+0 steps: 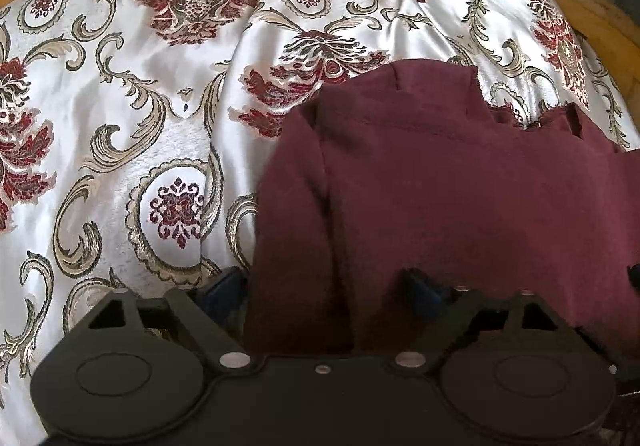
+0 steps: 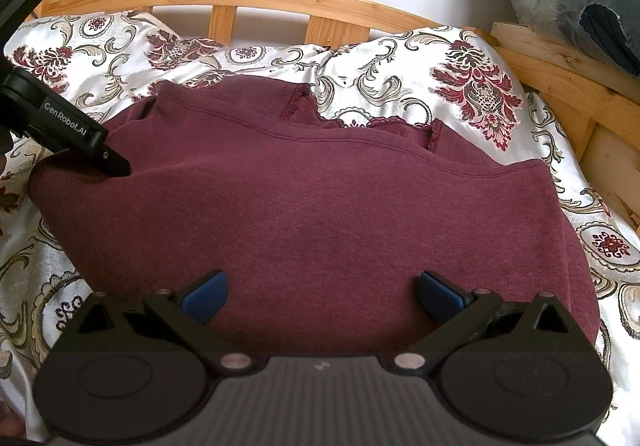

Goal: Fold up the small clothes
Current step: 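Position both open grippers over the side edge of the folded maroon shirt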

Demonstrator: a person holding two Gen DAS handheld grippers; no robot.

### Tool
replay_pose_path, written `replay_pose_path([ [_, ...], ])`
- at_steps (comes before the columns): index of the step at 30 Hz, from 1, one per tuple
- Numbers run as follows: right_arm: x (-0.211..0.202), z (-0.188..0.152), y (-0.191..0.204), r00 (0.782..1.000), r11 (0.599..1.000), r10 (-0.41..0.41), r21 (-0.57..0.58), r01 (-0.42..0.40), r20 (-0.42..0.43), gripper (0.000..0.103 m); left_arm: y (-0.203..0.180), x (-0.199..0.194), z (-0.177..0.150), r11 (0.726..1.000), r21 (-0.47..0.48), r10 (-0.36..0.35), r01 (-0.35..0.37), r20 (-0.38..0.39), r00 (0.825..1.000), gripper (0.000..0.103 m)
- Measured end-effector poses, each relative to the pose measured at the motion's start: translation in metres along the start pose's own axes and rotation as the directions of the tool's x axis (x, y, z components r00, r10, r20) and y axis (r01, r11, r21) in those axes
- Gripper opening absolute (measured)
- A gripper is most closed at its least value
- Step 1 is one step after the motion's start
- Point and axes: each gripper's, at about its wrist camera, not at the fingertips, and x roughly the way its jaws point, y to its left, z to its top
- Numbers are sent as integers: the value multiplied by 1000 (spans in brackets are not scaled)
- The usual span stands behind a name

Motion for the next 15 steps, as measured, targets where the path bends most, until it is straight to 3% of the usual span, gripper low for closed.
replay_pose_path([
  [6,0,0,0,1000,1000,0,-1,0,-1,103,-2,-1,2,1000,-9,14,-14,-13,1000,85],
  [15,0,0,1,1000,1000,-1,-4,1,-2,103,-22,-12,0,996,43,78,-79,27,997,59],
])
